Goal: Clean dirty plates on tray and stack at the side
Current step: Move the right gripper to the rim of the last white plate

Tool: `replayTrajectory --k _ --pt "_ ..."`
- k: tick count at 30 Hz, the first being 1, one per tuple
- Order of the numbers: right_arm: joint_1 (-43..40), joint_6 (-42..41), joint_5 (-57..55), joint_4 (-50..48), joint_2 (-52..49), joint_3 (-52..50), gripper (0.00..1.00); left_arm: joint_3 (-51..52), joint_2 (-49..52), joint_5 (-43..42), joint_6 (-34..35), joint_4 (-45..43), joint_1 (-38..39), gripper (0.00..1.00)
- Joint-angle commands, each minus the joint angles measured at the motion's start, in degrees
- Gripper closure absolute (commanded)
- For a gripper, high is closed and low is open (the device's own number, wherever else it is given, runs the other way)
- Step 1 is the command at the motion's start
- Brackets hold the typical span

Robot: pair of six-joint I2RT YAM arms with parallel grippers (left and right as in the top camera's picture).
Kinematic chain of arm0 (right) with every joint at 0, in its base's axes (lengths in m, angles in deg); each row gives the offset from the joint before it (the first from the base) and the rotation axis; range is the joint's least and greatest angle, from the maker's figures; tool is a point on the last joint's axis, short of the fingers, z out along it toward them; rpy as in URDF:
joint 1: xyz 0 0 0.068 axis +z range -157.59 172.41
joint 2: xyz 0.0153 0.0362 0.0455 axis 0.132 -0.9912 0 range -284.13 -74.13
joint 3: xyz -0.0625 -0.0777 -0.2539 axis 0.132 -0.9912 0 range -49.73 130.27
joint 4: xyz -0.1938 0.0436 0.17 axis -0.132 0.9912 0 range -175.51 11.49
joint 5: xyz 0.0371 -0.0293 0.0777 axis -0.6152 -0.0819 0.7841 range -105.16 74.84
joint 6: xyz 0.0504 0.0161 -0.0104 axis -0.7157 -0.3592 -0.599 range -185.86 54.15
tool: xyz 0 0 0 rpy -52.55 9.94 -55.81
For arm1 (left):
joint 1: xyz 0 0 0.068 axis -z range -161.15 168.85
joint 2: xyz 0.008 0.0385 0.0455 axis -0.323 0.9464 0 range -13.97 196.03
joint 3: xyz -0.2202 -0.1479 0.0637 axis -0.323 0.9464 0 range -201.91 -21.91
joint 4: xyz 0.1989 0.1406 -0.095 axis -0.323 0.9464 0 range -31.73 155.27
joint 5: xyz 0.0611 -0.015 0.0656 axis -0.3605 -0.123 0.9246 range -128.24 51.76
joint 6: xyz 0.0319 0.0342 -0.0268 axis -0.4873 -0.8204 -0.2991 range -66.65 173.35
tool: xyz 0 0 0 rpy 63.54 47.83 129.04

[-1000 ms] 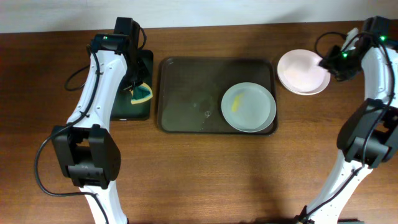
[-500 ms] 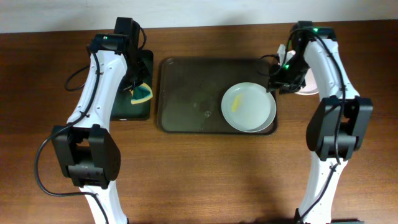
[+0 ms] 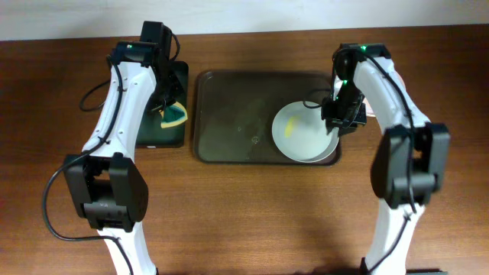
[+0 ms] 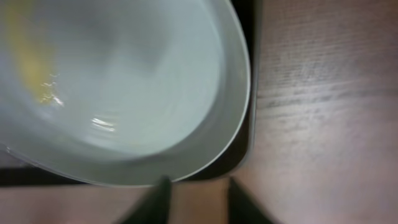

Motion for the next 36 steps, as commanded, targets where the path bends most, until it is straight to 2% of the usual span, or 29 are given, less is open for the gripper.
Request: replayTrajectory --k 1,4,8,9,10,11,14,16,18,21,28,31,36 --pt "1.8 -0.9 -5.2 -7.0 13.7 -12.3 0.02 -0.9 -1.0 0.2 -0.7 0.0 -0.2 1.00" --pt "1.9 -2.6 -2.4 -16.4 16.7 -22.9 0.02 -0.9 -1.0 0.2 -0.7 0.2 -0.2 1.00" --pt "1.9 -2.6 2.2 -21.1 16.0 -26.7 0.02 -0.9 -1.0 -0.3 -0.7 0.1 -0.2 1.00" --pt "1.9 -2.6 1.9 -21.7 16.0 -26.7 0.18 -0.9 -1.0 -0.5 -0.7 0.1 -0.2 1.00" --pt "1.9 -2.6 1.9 -22.6 16.0 -26.7 0.48 -0.9 -1.0 -0.9 -0.7 0.1 -0.2 1.00" --pt "1.9 -3.0 1.9 -23.2 16.0 -26.7 0.52 -0.9 -1.0 -0.9 -0.7 0.1 -0.2 1.00" --pt "1.9 -11.6 -2.3 -24.1 15.8 -26.8 0.48 -0.9 -1.0 -0.9 -0.7 0.1 -0.2 1.00" --pt "1.9 -18.9 -6.0 -24.3 15.8 -27.5 0.49 -0.9 -1.0 -0.9 -0.7 0.1 -0.2 1.00" --pt "1.9 -23.0 -7.6 -26.3 15.8 -29.5 0.50 -0.9 -1.0 -0.9 -0.7 0.1 -0.2 1.00" --pt "1.9 -25.7 -8.0 -29.1 15.1 -31.4 0.53 -0.9 -1.0 -0.9 -0.7 0.1 -0.2 1.00" --pt "2.0 -25.9 -6.6 -30.2 13.3 -31.4 0.54 -0.9 -1.0 -0.9 -0.7 0.0 -0.2 1.00" --pt "2.0 -25.9 -5.4 -31.0 13.3 -31.5 0.65 -0.9 -1.0 -0.9 -0.7 -0.1 -0.2 1.00" --pt "2.0 -25.9 -5.4 -31.8 13.3 -33.1 0.66 -0.9 -1.0 -0.9 -0.7 -0.1 -0.2 1.00"
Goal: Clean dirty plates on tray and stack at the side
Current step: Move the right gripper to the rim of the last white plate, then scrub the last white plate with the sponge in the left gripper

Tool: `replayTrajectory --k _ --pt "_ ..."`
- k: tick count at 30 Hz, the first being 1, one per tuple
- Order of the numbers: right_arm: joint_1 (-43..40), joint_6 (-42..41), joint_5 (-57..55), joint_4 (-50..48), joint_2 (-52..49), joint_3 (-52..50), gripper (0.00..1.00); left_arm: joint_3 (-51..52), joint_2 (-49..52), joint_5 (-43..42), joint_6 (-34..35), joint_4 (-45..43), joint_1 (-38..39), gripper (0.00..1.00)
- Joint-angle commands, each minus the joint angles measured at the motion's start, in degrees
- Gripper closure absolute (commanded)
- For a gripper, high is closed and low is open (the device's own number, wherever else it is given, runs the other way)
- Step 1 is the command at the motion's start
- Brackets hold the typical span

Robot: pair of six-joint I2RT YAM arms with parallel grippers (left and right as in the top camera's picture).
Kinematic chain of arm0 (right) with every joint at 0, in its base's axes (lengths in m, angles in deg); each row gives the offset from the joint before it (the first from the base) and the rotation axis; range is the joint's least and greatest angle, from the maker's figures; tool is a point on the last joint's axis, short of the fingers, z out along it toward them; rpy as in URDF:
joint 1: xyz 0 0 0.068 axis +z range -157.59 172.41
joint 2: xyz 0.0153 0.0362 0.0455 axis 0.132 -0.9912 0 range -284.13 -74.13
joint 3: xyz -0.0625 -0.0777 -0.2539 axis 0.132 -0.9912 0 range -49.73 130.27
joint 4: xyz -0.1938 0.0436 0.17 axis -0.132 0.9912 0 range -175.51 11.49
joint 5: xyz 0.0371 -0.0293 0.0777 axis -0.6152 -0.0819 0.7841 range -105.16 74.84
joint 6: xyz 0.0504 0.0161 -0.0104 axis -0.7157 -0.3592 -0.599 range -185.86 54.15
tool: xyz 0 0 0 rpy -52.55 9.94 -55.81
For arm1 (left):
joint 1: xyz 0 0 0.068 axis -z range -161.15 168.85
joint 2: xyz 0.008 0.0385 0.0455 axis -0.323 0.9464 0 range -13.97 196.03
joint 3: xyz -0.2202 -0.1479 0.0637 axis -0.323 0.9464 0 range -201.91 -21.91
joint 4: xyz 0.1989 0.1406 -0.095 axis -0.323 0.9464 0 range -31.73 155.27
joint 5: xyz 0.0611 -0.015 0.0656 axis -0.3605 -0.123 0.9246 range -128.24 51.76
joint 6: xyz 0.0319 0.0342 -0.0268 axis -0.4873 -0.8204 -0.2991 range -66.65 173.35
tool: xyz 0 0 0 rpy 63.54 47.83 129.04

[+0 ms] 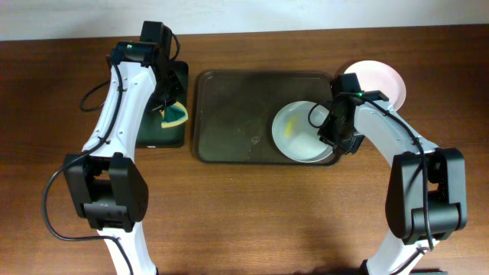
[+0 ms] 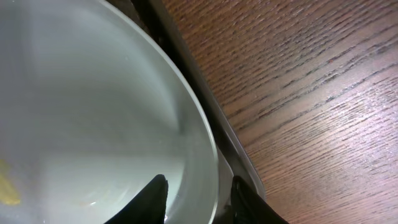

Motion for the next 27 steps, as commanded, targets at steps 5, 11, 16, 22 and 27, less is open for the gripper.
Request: replayTrajectory --k 5,11,16,22,27 --pt "0.3 -0.5 2.4 -3.0 -0.5 -2.6 0.66 -0.9 -1.0 -0.4 -0.7 -0.1 -0.1 1.00" --pt "0.4 -0.5 2.7 -4.8 -1.9 -2.6 0.70 -0.9 -1.0 -0.8 -0.7 -0.1 -0.1 1.00" --pt "0.4 7.0 7.5 -10.4 -4.3 -2.6 0.96 -0.9 -1.0 -0.8 -0.7 -0.2 -0.1 1.00" --pt "2.9 16.3 11.3 -14.7 -4.3 -0.8 0.96 -0.9 -0.9 -3.7 -5.0 -2.3 2.3 1.00" --pt "8.2 17.2 9.8 -16.0 -4.3 -0.7 0.67 -0.9 -0.2 -4.9 -5.4 -4.1 7.6 1.00"
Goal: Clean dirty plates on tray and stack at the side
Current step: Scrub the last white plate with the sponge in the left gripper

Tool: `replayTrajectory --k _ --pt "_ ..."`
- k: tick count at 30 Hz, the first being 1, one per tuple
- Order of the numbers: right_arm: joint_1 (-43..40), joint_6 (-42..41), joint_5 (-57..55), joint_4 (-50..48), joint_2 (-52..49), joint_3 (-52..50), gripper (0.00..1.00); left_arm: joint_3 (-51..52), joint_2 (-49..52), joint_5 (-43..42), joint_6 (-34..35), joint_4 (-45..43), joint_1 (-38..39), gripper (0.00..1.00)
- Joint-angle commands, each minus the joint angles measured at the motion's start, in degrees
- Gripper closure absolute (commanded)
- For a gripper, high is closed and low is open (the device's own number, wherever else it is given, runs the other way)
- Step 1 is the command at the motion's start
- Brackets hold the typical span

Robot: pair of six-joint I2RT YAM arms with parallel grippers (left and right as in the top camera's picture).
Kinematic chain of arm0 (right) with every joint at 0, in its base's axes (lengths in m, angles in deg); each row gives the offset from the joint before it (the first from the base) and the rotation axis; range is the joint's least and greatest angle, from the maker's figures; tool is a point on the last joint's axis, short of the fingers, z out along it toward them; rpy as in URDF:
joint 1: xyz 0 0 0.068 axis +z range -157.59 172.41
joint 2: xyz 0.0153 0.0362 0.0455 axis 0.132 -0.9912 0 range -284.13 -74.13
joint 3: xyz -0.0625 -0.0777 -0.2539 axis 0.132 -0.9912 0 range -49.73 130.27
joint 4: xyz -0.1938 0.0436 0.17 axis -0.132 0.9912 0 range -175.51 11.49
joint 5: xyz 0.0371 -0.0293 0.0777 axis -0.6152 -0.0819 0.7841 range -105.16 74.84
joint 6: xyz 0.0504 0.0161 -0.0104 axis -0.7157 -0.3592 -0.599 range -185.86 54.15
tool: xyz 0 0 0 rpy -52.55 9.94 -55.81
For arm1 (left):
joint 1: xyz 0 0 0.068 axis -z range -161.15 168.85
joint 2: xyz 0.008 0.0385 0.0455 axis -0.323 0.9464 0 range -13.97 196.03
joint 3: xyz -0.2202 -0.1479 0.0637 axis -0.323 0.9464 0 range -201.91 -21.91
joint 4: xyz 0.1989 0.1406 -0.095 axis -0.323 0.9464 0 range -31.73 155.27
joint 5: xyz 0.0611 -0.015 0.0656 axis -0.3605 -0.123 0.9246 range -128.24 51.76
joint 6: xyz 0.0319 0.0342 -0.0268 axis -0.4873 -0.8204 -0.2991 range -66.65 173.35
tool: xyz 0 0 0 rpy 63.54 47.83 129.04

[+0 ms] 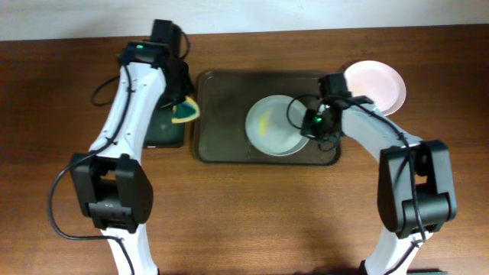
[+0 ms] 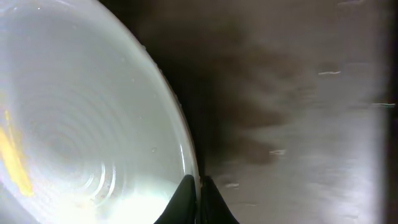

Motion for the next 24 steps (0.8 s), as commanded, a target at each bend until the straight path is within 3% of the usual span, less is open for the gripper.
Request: replayTrajectory --k 1,3,5,8,11,12,24 --pt "4.5 2.6 -1.4 0.0 -1.3 1.2 0.51 -0.9 0.3 -2.0 -2.0 -0.7 4.8 1.00" --pt "4.7 2.9 -3.5 2.1 -1.2 3.1 0.49 -0.9 1.3 -2.0 -2.0 -0.9 6.5 1.00" --pt "4.0 4.7 -5.1 5.2 -1.2 6.3 0.38 -0.9 2.4 -2.0 -1.7 -0.9 7.5 1.00" --pt "2.7 13.6 -3.2 6.4 -1.2 10.1 0.36 -0.9 4.0 -2.0 -1.6 -1.1 7.8 1.00" --pt "2.5 16.9 -4.8 5.0 -1.3 10.6 0.62 -0.9 5.1 -2.4 -1.6 -1.3 7.8 1.00" --pt "2.5 16.9 -4.9 4.8 -1.6 10.6 0.65 -0.9 5.3 -2.8 -1.6 -1.3 7.8 1.00" --pt "2.5 14.5 -3.0 4.6 -8.7 10.6 0.60 -0.9 5.4 -4.2 -1.6 -1.1 7.9 1.00"
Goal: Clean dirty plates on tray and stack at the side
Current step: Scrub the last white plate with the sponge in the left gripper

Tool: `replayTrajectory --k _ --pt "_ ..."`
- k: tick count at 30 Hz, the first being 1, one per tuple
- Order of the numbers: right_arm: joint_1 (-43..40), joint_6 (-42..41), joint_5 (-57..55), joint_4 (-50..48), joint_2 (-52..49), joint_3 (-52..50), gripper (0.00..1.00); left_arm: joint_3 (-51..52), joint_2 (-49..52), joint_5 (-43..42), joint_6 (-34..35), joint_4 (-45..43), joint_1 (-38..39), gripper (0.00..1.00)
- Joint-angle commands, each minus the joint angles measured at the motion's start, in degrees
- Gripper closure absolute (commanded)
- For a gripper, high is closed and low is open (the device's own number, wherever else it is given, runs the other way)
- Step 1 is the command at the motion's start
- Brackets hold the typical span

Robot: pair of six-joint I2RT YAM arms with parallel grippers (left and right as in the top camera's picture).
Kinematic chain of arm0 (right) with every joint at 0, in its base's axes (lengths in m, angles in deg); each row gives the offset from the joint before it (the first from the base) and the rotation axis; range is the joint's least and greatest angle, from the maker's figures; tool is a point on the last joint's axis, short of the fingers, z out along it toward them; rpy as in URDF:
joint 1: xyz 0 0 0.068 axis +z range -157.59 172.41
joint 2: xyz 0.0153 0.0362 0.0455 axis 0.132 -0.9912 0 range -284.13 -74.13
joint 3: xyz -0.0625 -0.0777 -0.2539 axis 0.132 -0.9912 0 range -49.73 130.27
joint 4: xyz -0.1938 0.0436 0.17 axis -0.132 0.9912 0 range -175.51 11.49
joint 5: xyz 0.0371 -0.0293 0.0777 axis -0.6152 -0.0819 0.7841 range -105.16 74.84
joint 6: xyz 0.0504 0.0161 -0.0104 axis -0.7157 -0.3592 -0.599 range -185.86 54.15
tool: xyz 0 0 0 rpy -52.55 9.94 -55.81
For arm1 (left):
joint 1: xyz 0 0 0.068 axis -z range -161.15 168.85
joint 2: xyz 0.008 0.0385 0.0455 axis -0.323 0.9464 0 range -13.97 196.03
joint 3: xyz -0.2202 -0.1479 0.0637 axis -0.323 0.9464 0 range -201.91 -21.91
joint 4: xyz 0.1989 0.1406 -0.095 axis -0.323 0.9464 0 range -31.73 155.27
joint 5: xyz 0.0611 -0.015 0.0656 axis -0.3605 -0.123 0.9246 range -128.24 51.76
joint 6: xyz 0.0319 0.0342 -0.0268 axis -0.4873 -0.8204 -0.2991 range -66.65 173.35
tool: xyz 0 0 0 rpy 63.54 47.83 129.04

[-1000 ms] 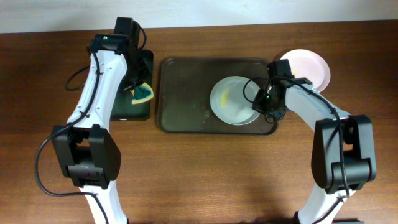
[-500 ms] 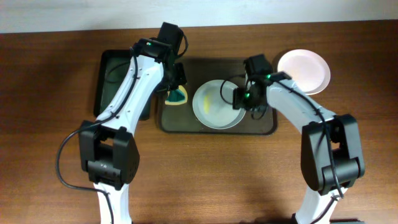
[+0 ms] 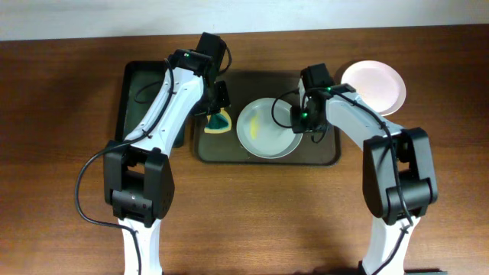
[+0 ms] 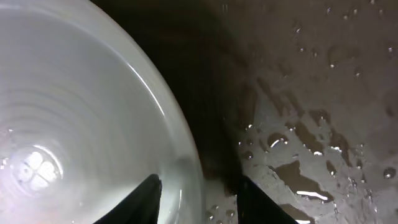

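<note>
A white plate (image 3: pixel 266 128) with a faint yellow smear lies in the middle of the dark brown tray (image 3: pixel 252 82). My right gripper (image 3: pixel 305 124) is at the plate's right rim. In the right wrist view the right gripper (image 4: pixel 199 182) is open, its fingers astride the plate's rim (image 4: pixel 186 155), one over the plate and one over the wet tray floor (image 4: pixel 298 124). My left gripper (image 3: pixel 217 98) is shut on a yellow and teal sponge (image 3: pixel 220 122), held over the tray just left of the plate. A pink plate (image 3: pixel 373 85) lies on the table right of the tray.
A dark green tray (image 3: pixel 141 92) lies on the table left of the brown tray, partly under my left arm. Water drops and puddles cover the brown tray's floor near the plate.
My right gripper, then shut on the plate's rim, now stands open astride it; the plate lies slightly further left. My left gripper has carried the sponge from the tray's left edge to beside the plate.
The plate lay at the tray's right end with my right gripper open at its rim and the sponge held over the green tray. Then the right gripper was shut on the rim with the plate mid-tray. Now the rim is released and the sponge is beside the plate.
</note>
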Motion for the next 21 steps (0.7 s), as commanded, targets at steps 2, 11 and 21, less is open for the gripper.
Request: replayTrajectory --k 2,11,21 --pt "0.1 -0.8 0.8 -0.7 -2.5 0.5 0.68 -0.9 0.2 -2.1 -0.5 0.0 -0.1 1.00" --pt "0.1 -2.7 2.4 -1.7 -2.6 0.5 0.96 -0.9 0.7 -4.6 -2.4 -0.7 4.0 1.00" --pt "0.1 -4.9 4.2 -1.7 -2.6 0.5 0.96 -0.9 6.6 -10.8 2.1 -9.9 7.6 1.00"
